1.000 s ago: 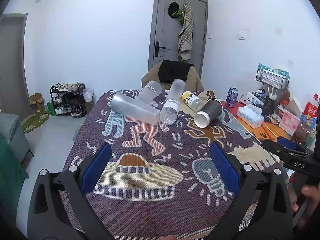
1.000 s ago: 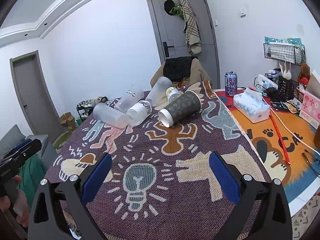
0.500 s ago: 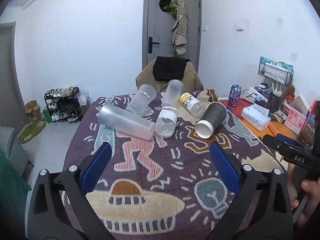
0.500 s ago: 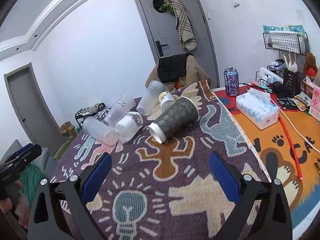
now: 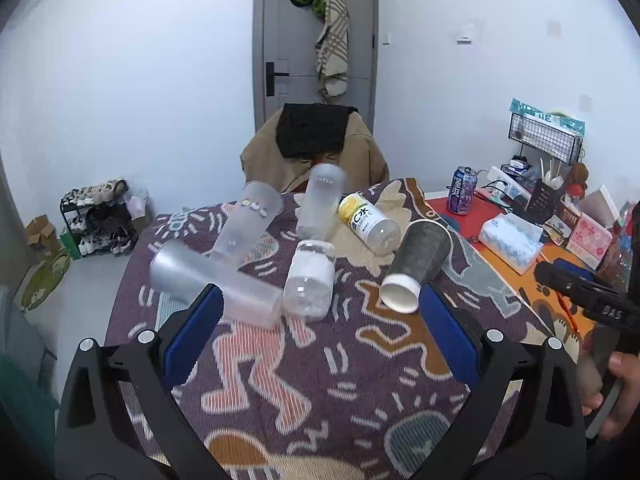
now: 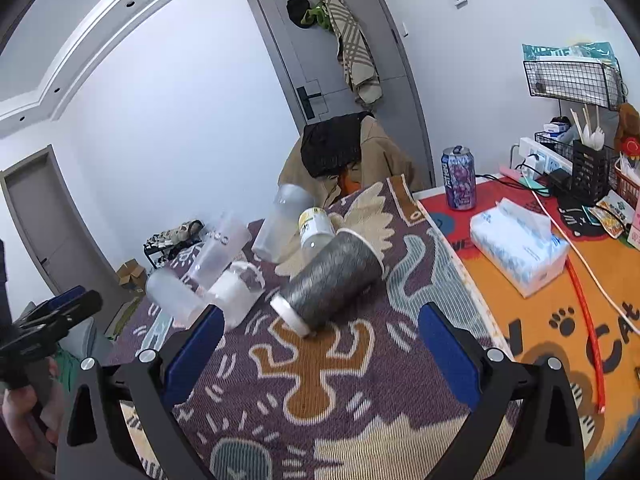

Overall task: Flip cup upright
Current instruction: 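Move the right tool toward the tipped frosted HEYTEA cup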

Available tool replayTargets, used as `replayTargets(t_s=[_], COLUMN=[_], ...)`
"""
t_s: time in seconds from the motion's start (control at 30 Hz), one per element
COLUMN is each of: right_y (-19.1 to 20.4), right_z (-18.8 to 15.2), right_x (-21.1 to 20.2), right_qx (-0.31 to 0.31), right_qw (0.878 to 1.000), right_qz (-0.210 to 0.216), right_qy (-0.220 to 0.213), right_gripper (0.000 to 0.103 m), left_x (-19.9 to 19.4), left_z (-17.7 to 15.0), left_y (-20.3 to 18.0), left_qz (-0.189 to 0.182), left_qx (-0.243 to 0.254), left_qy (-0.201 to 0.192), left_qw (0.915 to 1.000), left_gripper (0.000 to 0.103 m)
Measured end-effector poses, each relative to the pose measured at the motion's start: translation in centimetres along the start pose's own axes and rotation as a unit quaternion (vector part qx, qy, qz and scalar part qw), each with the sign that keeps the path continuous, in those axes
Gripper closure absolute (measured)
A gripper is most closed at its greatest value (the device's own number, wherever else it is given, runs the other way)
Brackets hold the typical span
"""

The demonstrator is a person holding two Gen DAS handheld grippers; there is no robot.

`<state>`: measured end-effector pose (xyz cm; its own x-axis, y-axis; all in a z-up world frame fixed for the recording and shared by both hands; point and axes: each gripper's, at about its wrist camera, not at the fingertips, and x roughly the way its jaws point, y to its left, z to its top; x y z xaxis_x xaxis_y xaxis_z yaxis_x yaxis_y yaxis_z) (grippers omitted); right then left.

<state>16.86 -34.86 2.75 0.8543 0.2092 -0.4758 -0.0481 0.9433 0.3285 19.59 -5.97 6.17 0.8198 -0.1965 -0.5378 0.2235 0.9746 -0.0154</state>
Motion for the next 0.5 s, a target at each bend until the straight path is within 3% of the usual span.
replayTargets(t_s=[0.2,0.5], right_y=[-0.3,-1.4], right_z=[2.2,4.0], right_x=[1.4,4.4], right_qx=[0.004,0.017], right_qw=[1.0,1.0], right_qz=[-0.008,-0.008], right_qy=[0.0,0.022], right_gripper=[0.007,0.007], left_x=[4.1,10.9], left_z=[2.3,5.3], left_y=[0.6,1.7], left_qz=[-0.018,-0.037], left_qx=[0.006,0.008], left_qy=[0.026,0.079], left_qw=[0.9995,0.9962], left_gripper=[0.006,0.016])
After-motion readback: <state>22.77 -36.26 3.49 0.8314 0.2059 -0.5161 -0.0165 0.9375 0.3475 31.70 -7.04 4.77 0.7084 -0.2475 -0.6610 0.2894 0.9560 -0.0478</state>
